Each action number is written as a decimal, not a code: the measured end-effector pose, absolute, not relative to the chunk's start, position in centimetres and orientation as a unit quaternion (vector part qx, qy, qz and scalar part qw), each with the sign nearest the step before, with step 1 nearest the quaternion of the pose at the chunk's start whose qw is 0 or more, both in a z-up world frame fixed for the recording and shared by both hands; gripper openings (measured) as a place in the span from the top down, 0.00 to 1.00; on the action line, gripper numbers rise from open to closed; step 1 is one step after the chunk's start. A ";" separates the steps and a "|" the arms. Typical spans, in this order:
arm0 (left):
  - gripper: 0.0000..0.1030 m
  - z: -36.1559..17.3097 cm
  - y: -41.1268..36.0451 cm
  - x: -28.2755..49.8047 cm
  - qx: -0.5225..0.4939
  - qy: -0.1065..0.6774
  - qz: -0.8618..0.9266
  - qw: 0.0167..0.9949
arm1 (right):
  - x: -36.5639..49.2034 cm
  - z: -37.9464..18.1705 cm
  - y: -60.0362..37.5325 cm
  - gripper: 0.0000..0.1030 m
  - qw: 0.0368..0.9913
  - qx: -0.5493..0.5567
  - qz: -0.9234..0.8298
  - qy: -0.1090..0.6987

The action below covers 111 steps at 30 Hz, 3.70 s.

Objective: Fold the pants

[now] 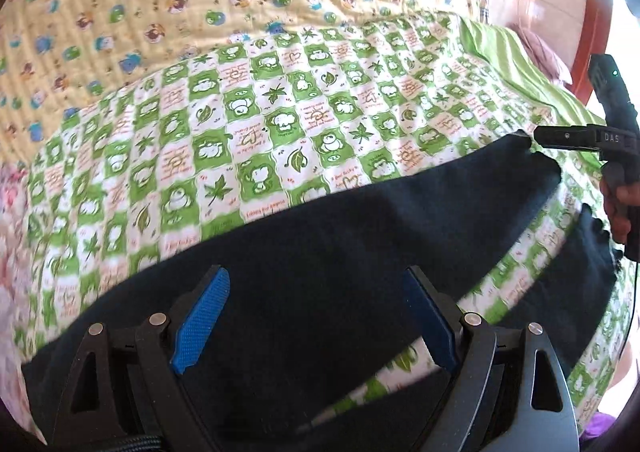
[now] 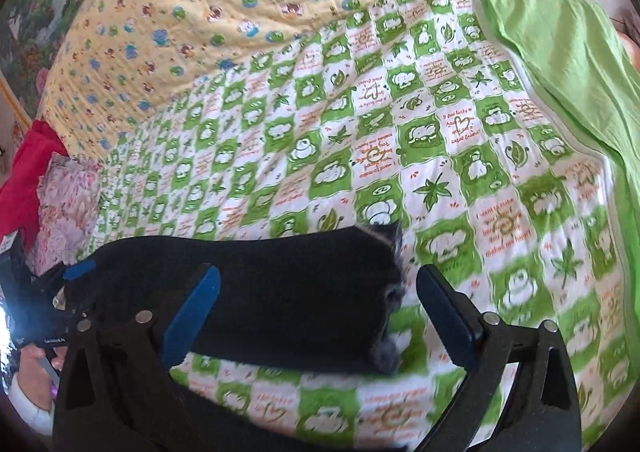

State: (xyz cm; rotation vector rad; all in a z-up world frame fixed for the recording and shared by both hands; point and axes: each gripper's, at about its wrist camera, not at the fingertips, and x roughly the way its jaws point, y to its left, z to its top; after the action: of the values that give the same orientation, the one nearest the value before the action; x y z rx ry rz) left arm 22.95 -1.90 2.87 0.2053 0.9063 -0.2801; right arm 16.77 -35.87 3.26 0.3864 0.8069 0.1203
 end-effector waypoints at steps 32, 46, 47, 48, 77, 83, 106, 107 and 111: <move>0.90 4.5 -5.1 18.7 0.117 0.465 -0.273 0.834 | 12.9 6.0 -37.3 0.84 0.909 0.163 0.160 0.350; 0.91 5.0 -6.6 9.1 0.064 0.458 -0.286 0.839 | 4.2 3.6 -38.4 0.86 0.907 0.154 0.187 0.343; 0.92 4.9 -6.7 8.7 0.064 0.457 -0.287 0.839 | 3.7 3.6 -38.3 0.86 0.908 0.150 0.186 0.343; 0.92 4.9 -6.7 8.2 0.063 0.457 -0.288 0.840 | 3.2 3.5 -38.2 0.86 0.909 0.147 0.186 0.343; 0.80 0.6 -5.7 3.5 0.019 0.483 -0.280 0.829 | -3.4 2.4 -36.2 0.46 0.917 0.105 0.101 0.370; 0.60 1.9 -1.9 3.7 -0.027 0.474 -0.232 0.849 | -3.3 4.7 -33.8 0.42 0.923 0.143 0.144 0.327; 0.38 5.7 18.9 5.4 -0.193 0.437 0.047 0.877 | 3.7 3.3 -12.2 0.42 0.843 0.118 0.378 0.365; 0.37 5.8 19.0 5.5 -0.195 0.437 0.054 0.877 | 4.0 3.3 -11.6 0.42 0.839 0.116 0.385 0.366; 0.34 5.9 21.2 6.8 -0.199 0.451 0.094 0.865 | 5.0 2.9 -9.0 0.42 0.828 0.099 0.404 0.376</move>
State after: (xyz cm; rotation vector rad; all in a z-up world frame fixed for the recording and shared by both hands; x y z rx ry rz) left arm 6.82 21.22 5.95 -0.4175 0.9448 0.1961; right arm 5.02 -8.97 2.94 0.2107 0.7984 0.8587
